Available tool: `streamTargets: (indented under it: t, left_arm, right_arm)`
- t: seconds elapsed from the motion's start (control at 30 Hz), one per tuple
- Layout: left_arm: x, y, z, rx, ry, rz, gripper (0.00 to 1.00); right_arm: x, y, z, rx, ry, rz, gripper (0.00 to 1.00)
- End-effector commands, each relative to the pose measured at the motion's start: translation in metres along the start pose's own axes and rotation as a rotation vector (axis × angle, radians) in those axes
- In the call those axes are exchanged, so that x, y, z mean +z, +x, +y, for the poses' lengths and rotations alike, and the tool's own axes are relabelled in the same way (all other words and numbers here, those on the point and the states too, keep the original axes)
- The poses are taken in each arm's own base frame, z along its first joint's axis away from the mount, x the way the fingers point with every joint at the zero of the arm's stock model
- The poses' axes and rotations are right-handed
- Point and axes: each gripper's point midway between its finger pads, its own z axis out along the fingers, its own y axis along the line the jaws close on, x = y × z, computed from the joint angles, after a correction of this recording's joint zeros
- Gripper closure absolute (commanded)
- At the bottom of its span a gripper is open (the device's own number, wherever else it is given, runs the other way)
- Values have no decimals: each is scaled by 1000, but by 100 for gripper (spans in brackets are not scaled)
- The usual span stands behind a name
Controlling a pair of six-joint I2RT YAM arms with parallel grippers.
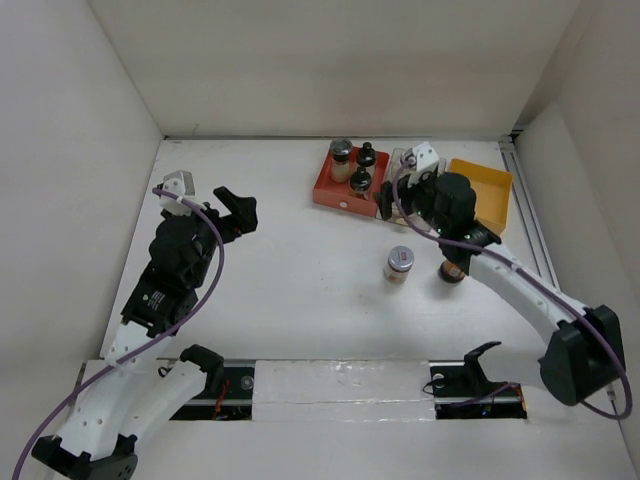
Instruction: Organize the condiment bottles
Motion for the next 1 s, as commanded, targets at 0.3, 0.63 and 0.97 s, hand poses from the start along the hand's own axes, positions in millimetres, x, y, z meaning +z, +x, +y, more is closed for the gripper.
streamTargets:
  t: [0.3, 0.63, 0.97]
  left_arm:
    - [-3, -8, -11, -2, 61, -25, 5]
    - [-11, -14, -14, -9, 84, -46, 5]
    - [-11, -14, -14, -9, 84, -46, 5]
  right_arm:
    - [-111, 141, 45, 127, 44, 523, 0]
    - [-87, 161, 50, 106, 9, 556, 0]
    - [-60, 122, 39, 87, 22, 415, 51]
